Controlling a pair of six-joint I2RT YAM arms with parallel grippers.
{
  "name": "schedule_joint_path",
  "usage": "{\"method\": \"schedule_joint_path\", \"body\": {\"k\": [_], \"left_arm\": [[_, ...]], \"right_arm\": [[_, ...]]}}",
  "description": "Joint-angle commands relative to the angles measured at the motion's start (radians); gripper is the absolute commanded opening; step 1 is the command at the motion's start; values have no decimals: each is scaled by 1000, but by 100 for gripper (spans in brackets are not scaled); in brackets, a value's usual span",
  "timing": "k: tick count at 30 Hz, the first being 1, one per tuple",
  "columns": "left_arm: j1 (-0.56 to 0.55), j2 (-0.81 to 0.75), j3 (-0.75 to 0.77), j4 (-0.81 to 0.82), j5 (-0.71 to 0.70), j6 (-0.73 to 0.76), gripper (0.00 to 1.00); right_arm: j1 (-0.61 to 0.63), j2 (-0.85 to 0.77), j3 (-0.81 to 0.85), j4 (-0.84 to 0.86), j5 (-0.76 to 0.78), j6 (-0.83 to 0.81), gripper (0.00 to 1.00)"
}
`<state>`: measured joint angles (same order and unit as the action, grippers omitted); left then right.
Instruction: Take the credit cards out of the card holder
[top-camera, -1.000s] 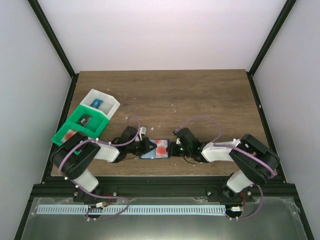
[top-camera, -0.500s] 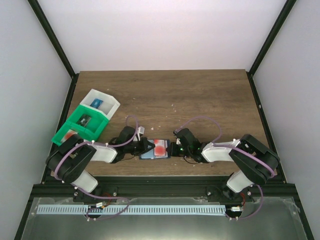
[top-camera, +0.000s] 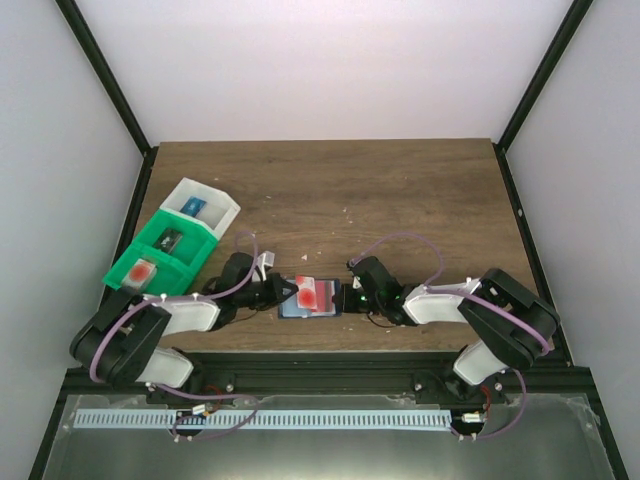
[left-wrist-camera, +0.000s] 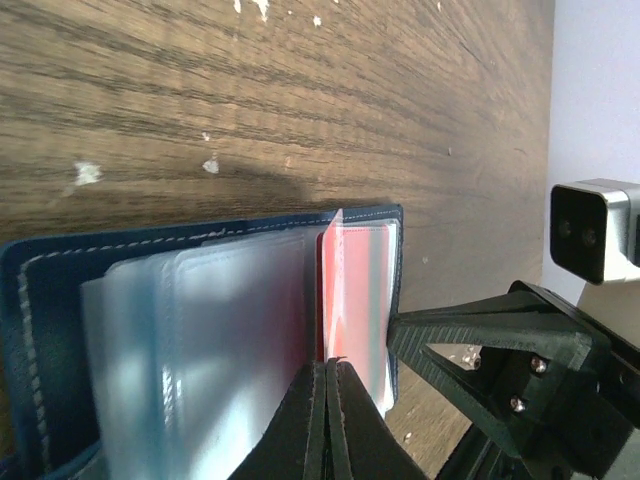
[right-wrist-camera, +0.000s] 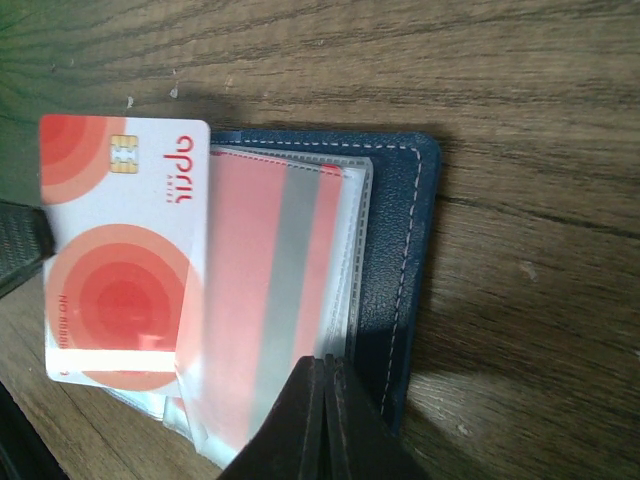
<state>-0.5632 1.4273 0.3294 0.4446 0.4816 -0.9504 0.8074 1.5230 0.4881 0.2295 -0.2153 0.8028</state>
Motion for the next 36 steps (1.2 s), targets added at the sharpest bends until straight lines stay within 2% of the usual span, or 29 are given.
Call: {"method": "schedule_joint_path", "body": {"k": [1, 6, 11, 15, 17, 19, 22, 25, 28, 34, 36], "left_arm": [[19, -87, -30, -54, 3, 13, 0], [25, -174, -50, -97, -23, -10, 0], [26, -249, -69, -102, -30, -48, 0], [27, -313, -89, -80, -5, -85, 0], [27, -348, -107, -47, 15, -121, 0], [26, -387, -124, -18, 36, -153, 0], [26, -443, -139, 24, 58, -198, 0], [25, -488, -150, 52, 77, -229, 0], [25, -518, -172, 96, 95, -261, 0], [25, -556, -216, 142, 125, -304, 0], [25, -570, -228, 143, 133, -314, 0]], "right_arm": [[3, 9, -20, -94, 2, -10, 0], [3, -50, 3, -103, -33, -14, 2], [3, -136, -6, -34, -121, 16, 15], [3, -187, -47, 96, -206, 104, 33], [3, -196, -67, 172, -253, 154, 48], [3, -187, -81, 246, -303, 206, 59], [3, -151, -105, 380, -371, 301, 68], [3, -111, -111, 496, -419, 356, 68], [3, -88, -101, 553, -444, 376, 61], [3, -80, -74, 579, -466, 378, 42], [3, -74, -74, 603, -478, 382, 27]]}}
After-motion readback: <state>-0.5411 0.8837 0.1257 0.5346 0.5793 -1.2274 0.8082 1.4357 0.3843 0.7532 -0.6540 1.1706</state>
